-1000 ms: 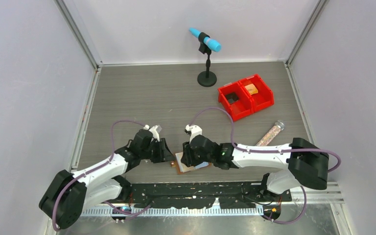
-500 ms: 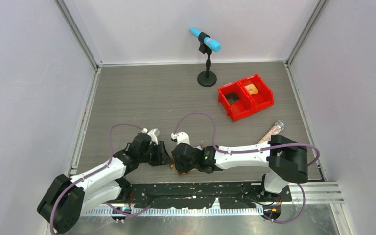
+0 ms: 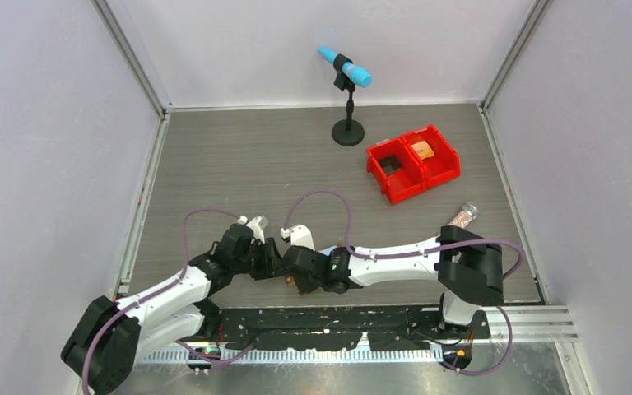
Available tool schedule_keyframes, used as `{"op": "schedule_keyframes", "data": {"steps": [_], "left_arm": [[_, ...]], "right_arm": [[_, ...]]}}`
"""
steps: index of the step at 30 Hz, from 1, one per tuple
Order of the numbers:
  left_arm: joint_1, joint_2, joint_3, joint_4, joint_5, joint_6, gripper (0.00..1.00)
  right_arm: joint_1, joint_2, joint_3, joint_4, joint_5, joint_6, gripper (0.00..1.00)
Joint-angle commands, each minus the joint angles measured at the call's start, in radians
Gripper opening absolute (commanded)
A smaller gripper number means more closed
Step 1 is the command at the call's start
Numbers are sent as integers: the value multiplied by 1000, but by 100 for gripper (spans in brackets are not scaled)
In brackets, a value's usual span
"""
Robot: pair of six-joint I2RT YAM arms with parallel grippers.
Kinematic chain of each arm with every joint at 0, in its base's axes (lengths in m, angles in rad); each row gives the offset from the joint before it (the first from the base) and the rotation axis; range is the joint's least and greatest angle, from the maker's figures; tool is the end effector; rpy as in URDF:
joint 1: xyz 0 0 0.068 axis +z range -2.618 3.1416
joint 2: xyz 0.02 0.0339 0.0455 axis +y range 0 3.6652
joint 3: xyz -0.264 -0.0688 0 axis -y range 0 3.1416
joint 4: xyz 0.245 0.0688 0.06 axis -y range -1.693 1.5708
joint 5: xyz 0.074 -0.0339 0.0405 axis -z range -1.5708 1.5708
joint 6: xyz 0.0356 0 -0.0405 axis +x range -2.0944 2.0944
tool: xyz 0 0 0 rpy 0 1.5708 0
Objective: Take the credit cards out of the card holder
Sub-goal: Remove the credit card from the card holder.
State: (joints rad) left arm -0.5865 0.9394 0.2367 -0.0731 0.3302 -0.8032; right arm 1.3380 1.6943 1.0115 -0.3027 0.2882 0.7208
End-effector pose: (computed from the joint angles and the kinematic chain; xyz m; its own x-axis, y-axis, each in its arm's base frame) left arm 0.1325 -0.1019 0.1386 -0.9205 -0.2056 -0.3323 0.0777 0.7371 -0.6714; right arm 0.0883 0.3287 0.1773 -0.7363 -0.3625 -0.5714 -0.5467 0.8162 0.1866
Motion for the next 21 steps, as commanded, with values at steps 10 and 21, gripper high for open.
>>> {"op": "schedule_keyframes", "data": {"steps": [10, 21], "left_arm": [[3, -33, -7, 6, -26, 9, 35], [2, -41, -10, 3, -30, 9, 35]], "right_arm": [[24, 37, 79, -67, 88, -2, 30], [35, 54, 106, -96, 108, -7, 30]]}}
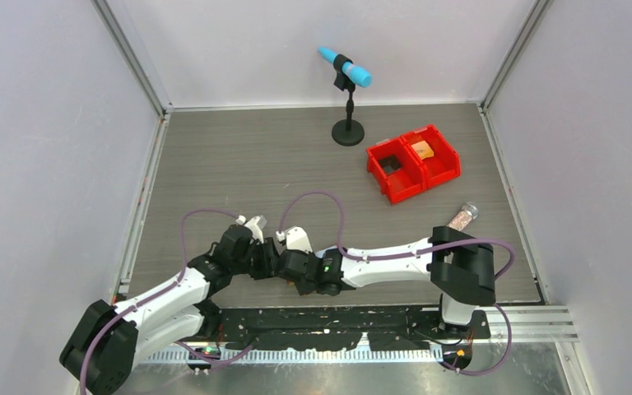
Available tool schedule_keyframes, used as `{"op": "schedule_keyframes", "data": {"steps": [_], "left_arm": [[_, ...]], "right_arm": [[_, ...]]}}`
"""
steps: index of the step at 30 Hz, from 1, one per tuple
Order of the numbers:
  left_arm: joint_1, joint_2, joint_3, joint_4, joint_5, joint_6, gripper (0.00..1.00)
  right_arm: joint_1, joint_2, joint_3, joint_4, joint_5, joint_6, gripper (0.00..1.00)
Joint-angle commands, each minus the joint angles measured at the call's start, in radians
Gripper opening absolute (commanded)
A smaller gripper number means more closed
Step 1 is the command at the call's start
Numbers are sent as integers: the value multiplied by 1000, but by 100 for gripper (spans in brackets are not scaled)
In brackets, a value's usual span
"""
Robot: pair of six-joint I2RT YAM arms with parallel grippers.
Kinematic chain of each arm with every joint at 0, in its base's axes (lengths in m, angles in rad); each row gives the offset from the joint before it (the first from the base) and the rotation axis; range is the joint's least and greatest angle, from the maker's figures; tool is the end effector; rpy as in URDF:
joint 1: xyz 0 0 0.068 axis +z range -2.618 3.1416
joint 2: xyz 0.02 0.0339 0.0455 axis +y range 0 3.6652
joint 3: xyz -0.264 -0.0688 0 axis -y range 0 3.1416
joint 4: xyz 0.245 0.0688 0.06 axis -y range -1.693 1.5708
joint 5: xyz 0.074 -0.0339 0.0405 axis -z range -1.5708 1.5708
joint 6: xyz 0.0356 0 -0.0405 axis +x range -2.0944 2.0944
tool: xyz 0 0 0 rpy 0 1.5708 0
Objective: Take the credit cards out of the card holder
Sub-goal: Remove the credit card from the card holder.
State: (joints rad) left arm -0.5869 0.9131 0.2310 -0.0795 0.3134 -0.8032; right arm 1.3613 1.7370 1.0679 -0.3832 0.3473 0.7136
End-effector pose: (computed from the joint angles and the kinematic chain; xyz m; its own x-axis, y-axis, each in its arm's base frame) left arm 0.1311 -0.1003 0.1401 -0.9118 -0.2157 -0.3495 0.0814 0.7392 -0.6685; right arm 0.0839 0.3362 0.1756 -0.7156 -0.4063 -0.5682 -0.5506 0.8287 0.1009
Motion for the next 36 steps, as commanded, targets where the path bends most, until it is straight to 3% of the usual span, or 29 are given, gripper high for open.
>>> {"op": "schedule_keyframes", "data": {"steps": [1, 9, 11, 15, 36], "left_arm": [[4, -14, -5, 9, -13, 9, 35], [5, -17, -5, 5, -14, 11, 35], [3, -19, -5, 3, -17, 13, 35], [4, -20, -4, 2, -22, 15, 35], [4, -61, 32, -66, -35, 39, 39]], "right_arm": [[13, 16, 52, -20, 51, 1, 30], [19, 36, 71, -45, 73, 0, 31], [21, 36, 75, -60, 89, 3, 27], [24, 16, 75, -66, 113, 1, 7], [0, -167, -51, 47, 150, 6, 5]]}}
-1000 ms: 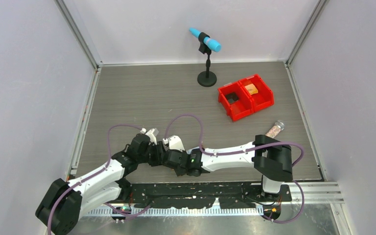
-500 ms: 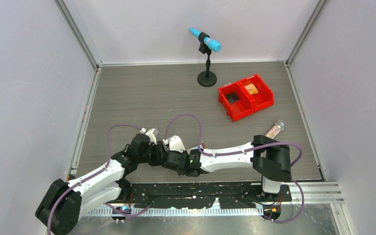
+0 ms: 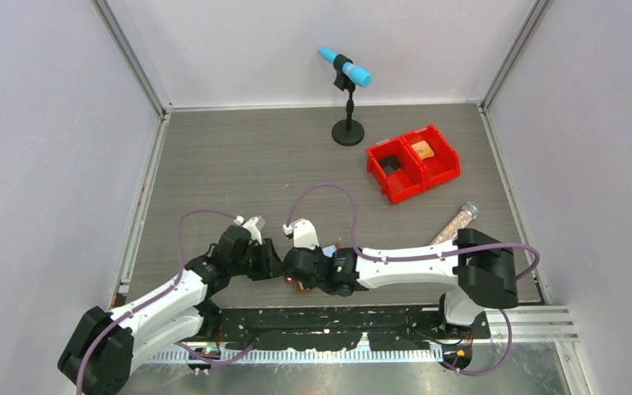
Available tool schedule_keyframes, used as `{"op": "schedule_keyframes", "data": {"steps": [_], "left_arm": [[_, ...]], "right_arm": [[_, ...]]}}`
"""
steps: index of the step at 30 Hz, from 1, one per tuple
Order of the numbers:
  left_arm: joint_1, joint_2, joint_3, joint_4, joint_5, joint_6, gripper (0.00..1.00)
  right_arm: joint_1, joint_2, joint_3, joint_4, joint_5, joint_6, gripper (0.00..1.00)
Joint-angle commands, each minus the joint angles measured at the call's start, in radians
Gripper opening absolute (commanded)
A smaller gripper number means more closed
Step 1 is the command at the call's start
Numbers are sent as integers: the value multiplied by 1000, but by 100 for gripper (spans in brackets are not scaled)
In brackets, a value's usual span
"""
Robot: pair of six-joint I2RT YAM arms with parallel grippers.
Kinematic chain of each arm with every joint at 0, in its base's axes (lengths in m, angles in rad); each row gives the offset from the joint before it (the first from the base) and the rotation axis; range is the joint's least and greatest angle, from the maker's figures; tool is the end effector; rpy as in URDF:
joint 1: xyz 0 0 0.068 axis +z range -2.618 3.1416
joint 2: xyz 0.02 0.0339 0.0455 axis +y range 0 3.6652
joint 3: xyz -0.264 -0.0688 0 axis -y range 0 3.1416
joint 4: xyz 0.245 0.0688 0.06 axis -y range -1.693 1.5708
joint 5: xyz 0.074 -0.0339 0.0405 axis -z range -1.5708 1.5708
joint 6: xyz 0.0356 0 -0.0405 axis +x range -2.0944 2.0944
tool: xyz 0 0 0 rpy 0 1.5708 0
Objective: Take the credit cards out of the card holder
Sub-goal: Remove the credit card from the card holder.
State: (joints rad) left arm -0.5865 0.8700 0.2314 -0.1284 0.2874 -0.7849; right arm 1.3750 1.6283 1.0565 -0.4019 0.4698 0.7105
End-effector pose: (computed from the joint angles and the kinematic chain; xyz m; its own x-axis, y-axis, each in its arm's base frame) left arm 0.1278 -0.0970 0.1424 -0.9042 -0.2129 -0.3703 0.0872 0.7566 -0.6480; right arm 0.0806 0.3236 0.2075 -0.6601 -0.3389 -0.6704 -0.5205 0.8498 0.0829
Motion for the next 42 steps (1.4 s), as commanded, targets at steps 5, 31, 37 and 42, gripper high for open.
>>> {"op": "schedule_keyframes", "data": {"steps": [5, 31, 37, 42], "left_arm": [[3, -26, 44, -34, -7, 25, 39], [3, 129, 24, 117, 99, 1, 22], [3, 52, 22, 90, 91, -14, 0], [3, -13, 29, 84, 109, -46, 0]], "right_arm": [[-49, -112, -117, 150, -16, 1, 5], [-58, -111, -145, 180, -85, -36, 26], [-57, -135, -168, 227, -123, -81, 37], [-57, -165, -237, 314, -177, -152, 47]]}}
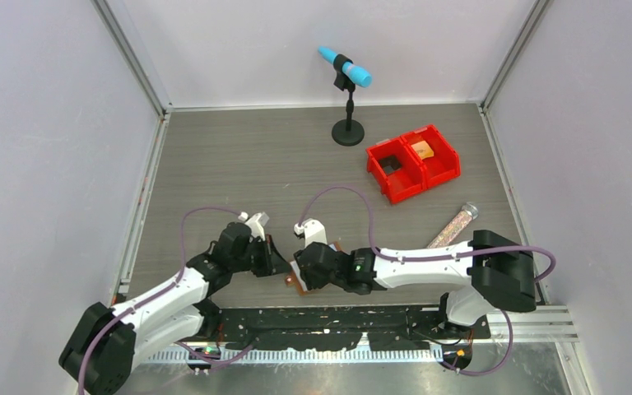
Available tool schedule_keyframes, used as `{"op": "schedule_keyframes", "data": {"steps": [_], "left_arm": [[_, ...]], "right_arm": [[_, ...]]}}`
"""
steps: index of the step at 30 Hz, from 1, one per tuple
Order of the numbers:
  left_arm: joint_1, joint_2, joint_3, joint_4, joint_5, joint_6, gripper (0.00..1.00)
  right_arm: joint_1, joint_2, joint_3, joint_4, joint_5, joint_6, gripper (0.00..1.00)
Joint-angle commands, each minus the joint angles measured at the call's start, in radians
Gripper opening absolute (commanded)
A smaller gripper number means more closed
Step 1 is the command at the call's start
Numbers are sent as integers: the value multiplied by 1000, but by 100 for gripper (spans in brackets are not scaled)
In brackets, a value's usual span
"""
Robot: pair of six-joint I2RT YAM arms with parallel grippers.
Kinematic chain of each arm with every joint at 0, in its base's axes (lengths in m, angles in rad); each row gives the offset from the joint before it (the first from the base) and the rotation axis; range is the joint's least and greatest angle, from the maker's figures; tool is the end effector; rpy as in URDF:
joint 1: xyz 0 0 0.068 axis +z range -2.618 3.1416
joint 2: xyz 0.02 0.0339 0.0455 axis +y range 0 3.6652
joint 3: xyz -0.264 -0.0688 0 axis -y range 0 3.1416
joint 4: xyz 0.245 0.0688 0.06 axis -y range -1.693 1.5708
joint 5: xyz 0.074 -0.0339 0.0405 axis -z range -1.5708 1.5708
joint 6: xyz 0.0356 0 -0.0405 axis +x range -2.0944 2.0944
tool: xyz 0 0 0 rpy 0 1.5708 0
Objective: Take the credit cards out of the card holder
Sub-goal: Remove the credit card from the card holder.
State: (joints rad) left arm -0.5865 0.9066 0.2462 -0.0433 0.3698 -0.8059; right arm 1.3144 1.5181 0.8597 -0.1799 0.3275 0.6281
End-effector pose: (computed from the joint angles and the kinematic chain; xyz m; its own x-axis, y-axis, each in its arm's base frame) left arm 0.1339 -0.1044 0.1491 -0.9111 -0.2023 -0.3592 0.1275 0.6905 -0.7120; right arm 0.0893 0.2956 0.1946 -0.6587 -0.3186 -0.6816 -0.5862 0.7853 0.1994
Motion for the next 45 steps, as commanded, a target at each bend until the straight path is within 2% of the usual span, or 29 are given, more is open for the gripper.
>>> {"op": "schedule_keyframes", "data": {"steps": [1, 4, 7, 8, 11, 13, 22, 33, 37, 42, 45], "left_arm": [[4, -60, 16, -8, 26, -28, 0], [5, -80, 20, -28, 21, -26, 0], [4, -93, 19, -47, 4, -21, 0], [4, -94, 20, -65, -9, -17, 3], [4, -93, 27, -119, -34, 2, 28], [4, -81, 41, -159, -46, 15, 38], [2, -13, 43, -122, 8, 40, 53], [1, -7, -12, -37, 55, -24, 54], [2, 4, -22, -10, 72, -42, 40], [1, -4, -29, 4, 86, -56, 27], [1, -3, -31, 4, 85, -60, 24]], "right_arm": [[3, -71, -50, 98, -38, -84, 47], [3, -119, -100, 132, -58, -131, 55], [3, -142, -129, 159, -62, -168, 59], [3, -149, -139, 161, -60, -168, 59], [3, -157, -146, 155, -38, -149, 59], [3, -162, -147, 154, -27, -137, 59], [3, -194, -157, 127, 25, -108, 58], [3, -194, -156, 120, 36, -97, 57], [3, -181, -151, 123, 31, -95, 57], [3, -171, -147, 127, 19, -85, 57], [3, -167, -148, 131, 17, -81, 57]]}}
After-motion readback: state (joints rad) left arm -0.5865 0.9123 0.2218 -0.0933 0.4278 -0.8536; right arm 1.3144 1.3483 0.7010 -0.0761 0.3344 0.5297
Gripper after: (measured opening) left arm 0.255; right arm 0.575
